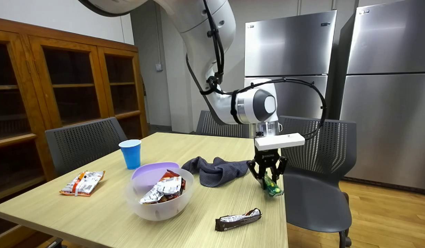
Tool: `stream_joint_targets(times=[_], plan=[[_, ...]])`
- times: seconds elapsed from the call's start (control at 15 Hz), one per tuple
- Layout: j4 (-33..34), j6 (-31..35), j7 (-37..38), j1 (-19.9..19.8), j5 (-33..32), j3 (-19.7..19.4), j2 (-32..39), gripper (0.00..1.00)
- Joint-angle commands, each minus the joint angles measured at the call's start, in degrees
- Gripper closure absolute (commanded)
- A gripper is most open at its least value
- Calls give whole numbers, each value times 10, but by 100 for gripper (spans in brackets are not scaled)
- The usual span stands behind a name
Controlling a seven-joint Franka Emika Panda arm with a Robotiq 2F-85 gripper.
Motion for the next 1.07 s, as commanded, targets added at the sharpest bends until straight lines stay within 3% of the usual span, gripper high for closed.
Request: stream_joint_targets(times=[0.0,0.53,1.0], plan=[[-29,-32,12,7,18,7,-51,87],[-90,-38,31,37,45,18,-126,87],[-151,-31,79,87,46,31,-183,87]])
